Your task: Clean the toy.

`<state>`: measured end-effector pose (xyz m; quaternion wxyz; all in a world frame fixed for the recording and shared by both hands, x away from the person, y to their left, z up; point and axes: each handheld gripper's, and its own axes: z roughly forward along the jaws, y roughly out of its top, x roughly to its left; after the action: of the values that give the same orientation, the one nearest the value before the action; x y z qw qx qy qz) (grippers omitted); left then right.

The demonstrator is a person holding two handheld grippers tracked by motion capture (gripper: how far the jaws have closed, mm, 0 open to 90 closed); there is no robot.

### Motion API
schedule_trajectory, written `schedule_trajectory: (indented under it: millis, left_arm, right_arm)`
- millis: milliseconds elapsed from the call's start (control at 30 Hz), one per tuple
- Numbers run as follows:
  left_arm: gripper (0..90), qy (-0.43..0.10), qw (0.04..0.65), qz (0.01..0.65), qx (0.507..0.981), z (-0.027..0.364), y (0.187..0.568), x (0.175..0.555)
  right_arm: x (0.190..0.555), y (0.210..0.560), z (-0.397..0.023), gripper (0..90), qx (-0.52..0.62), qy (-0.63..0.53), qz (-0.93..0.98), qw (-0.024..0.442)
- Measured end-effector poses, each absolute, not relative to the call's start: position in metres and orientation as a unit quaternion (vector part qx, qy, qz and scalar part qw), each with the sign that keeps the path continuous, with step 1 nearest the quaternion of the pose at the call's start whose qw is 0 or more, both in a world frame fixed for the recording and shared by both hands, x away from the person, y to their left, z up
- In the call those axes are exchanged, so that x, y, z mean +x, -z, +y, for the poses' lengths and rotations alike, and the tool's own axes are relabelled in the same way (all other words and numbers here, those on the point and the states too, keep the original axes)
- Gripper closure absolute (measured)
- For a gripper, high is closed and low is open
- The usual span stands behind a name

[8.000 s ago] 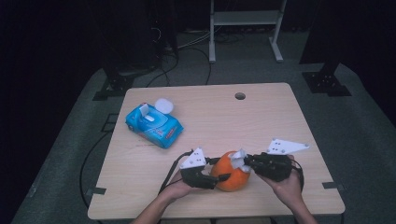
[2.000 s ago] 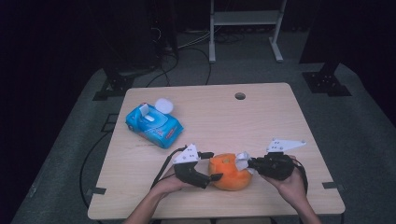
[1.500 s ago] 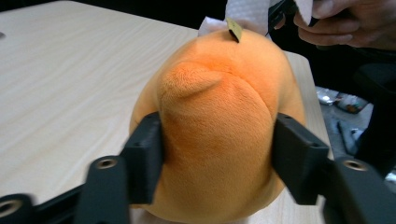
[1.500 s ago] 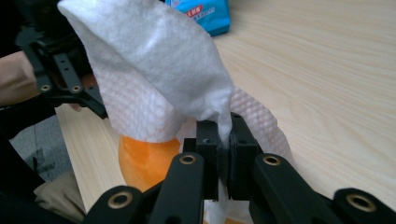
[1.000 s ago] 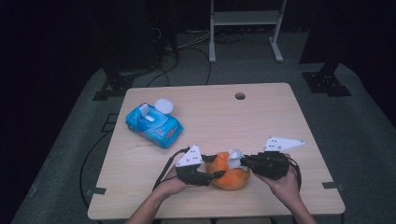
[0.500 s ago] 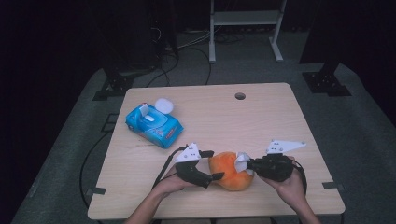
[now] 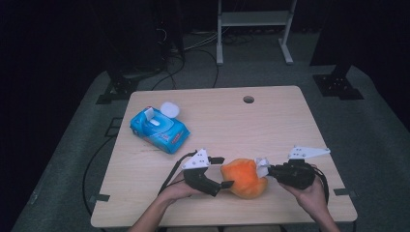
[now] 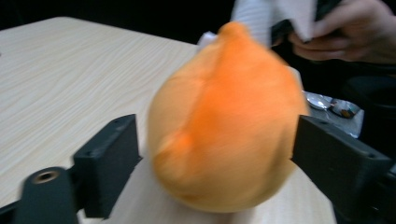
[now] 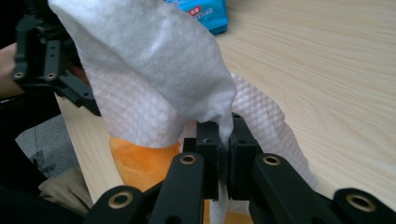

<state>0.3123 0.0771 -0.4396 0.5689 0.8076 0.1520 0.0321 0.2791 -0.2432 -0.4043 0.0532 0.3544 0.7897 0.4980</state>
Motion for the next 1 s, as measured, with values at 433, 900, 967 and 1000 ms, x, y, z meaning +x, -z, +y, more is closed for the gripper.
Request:
schedule_trajectory:
  millis: [433, 900, 967, 1000]
  left_arm:
    - [32.8, -0.026, 0.569, 0.121, 0.813, 0.071, 0.431, 0.300]
    - [36.5, -0.032, 0.569, 0.138, 0.810, 0.089, 0.427, 0.307]
    - [35.9, -0.031, 0.568, 0.134, 0.811, 0.088, 0.427, 0.305]
    - [35.0, -0.032, 0.567, 0.134, 0.812, 0.088, 0.427, 0.305]
  right_arm:
    - [0.278, 0.399, -0.240, 85.3, 0.349, -0.520, 0.778, 0.047]
    - [0.291, 0.400, -0.231, 85.3, 0.353, -0.521, 0.776, 0.044]
    - [0.288, 0.391, -0.229, 85.3, 0.343, -0.537, 0.770, 0.049]
    - [0.288, 0.388, -0.226, 85.2, 0.334, -0.539, 0.772, 0.049]
